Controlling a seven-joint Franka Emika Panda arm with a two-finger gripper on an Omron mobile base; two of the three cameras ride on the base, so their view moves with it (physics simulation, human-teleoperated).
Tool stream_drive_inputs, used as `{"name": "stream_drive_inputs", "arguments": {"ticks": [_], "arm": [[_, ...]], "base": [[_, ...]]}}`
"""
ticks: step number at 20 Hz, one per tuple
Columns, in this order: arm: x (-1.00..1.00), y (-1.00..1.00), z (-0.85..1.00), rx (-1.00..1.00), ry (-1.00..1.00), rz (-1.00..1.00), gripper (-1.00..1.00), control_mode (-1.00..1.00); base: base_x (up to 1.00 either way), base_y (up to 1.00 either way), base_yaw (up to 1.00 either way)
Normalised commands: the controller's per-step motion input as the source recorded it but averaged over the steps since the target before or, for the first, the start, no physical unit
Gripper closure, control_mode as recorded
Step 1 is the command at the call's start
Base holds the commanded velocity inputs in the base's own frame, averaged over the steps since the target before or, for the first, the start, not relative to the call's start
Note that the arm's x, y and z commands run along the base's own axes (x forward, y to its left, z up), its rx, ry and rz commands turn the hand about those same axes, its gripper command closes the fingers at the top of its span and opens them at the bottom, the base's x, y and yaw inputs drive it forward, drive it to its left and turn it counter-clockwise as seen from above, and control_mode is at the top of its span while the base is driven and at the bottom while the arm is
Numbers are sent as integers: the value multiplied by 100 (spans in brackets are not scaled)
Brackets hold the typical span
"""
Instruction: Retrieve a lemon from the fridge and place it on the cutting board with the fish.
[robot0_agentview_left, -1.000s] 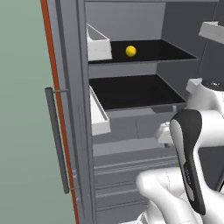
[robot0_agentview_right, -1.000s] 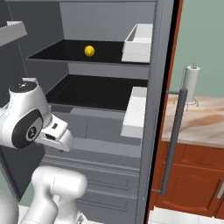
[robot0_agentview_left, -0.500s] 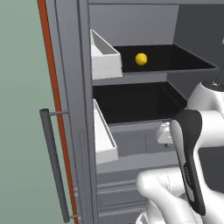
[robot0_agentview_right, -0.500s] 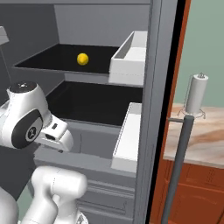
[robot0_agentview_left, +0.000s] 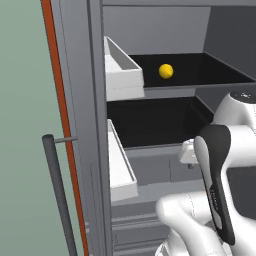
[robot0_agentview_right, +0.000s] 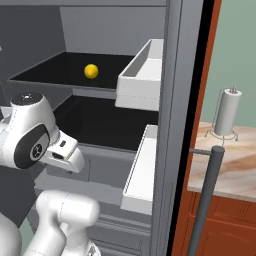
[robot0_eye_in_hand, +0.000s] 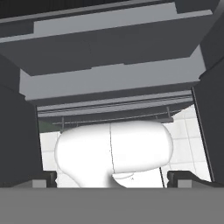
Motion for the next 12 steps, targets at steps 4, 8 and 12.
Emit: {"name": "stream_drive_inputs", "arguments": {"ticks": [4, 8, 12], "arm": [[0, 0, 0, 0, 0, 0, -100, 100], [5, -1, 0, 0, 0, 1, -100, -100], [9, 0, 13, 0, -6, 10, -100, -100]], "base": [[38, -18, 4], [4, -3, 0], [0, 0, 0]]}}
